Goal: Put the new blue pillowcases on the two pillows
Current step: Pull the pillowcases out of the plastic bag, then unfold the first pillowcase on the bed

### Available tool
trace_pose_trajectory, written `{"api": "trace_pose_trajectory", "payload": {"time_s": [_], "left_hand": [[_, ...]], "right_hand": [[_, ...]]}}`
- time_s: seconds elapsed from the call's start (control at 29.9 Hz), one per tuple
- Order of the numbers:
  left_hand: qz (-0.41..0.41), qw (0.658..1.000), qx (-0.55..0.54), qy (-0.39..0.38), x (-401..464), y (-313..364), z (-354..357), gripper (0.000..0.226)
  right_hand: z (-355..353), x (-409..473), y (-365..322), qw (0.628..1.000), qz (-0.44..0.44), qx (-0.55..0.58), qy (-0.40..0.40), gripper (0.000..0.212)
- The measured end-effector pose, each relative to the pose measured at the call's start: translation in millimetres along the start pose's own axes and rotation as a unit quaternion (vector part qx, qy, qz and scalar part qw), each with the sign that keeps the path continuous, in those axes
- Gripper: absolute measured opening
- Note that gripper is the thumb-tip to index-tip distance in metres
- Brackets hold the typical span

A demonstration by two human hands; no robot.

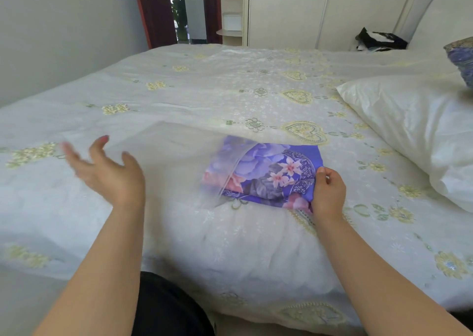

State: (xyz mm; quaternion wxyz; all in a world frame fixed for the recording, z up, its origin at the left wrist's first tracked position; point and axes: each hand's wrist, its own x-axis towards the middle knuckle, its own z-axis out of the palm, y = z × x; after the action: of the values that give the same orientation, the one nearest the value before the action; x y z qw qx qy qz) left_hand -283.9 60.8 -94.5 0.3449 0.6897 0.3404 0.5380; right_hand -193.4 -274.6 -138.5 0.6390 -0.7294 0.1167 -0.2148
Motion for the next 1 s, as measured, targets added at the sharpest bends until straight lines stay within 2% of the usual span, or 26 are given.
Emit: {"api": "trace_pose_trajectory", "payload": {"time_s": [0.03, 0.07, 0.1, 0.17, 0.2, 0.23, 0.27, 0.4, 0.5, 0.63, 0.77, 0.87, 0.9, 0.97, 1.0], "left_hand": [[0.076, 0.993, -0.033, -0.088, -10, 11, 0, 0.038], [0.127, 0.969, -0.047, -0.207, -24, 20, 1, 0.049], [0.169, 0.929, -0.015, -0.329, -41, 30, 4, 0.062], [0.237, 0.82, 0.159, -0.496, -75, 42, 13, 0.081], [0.254, 0.767, 0.236, -0.54, -90, 45, 19, 0.084], [0.263, 0.732, 0.281, -0.562, -101, 46, 23, 0.084], [0.264, 0.719, 0.301, -0.568, -106, 44, 26, 0.081], [0.199, 0.736, 0.348, -0.546, -86, 34, 39, 0.066], [0.157, 0.752, 0.383, -0.513, -63, 23, 47, 0.062], [0.092, 0.801, 0.428, -0.409, -42, 9, 55, 0.064], [0.02, 0.819, 0.451, -0.355, -20, -2, 57, 0.065], [-0.006, 0.831, 0.451, -0.326, -1, -9, 54, 0.062], [-0.003, 0.837, 0.444, -0.32, 3, -11, 53, 0.061], [0.041, 0.835, 0.432, -0.338, 4, -13, 55, 0.063], [0.081, 0.829, 0.429, -0.351, 2, -10, 56, 0.065]], "right_hand": [[0, -1, 0, 1.0, 0.008, 0.007, -0.006, 0.021], [0, -1, 1, 1.0, 0.015, 0.012, -0.011, 0.019], [-1, -1, 2, 1.0, 0.022, 0.015, -0.015, 0.016], [-3, -2, 3, 0.999, 0.035, 0.035, -0.015, 0.014], [-5, -2, 5, 0.998, 0.04, 0.052, -0.007, 0.014], [-8, -2, 5, 0.997, 0.045, 0.07, 0.008, 0.015], [-11, -2, 6, 0.994, 0.052, 0.087, 0.027, 0.015], [-18, 0, 6, 0.977, 0.099, 0.172, 0.073, 0.018], [-18, -1, 4, 0.973, 0.11, 0.2, 0.041, 0.021], [-24, -1, 5, 0.963, 0.13, 0.235, -0.014, 0.019], [-30, 0, 6, 0.953, 0.156, 0.257, -0.035, 0.02], [-32, 3, 3, 0.958, 0.167, 0.208, -0.107, 0.018], [-33, 4, 0, 0.956, 0.178, 0.182, -0.149, 0.025], [-35, 8, -10, 0.941, 0.201, 0.135, -0.238, 0.035], [-35, 9, -16, 0.933, 0.204, 0.119, -0.271, 0.034]]}}
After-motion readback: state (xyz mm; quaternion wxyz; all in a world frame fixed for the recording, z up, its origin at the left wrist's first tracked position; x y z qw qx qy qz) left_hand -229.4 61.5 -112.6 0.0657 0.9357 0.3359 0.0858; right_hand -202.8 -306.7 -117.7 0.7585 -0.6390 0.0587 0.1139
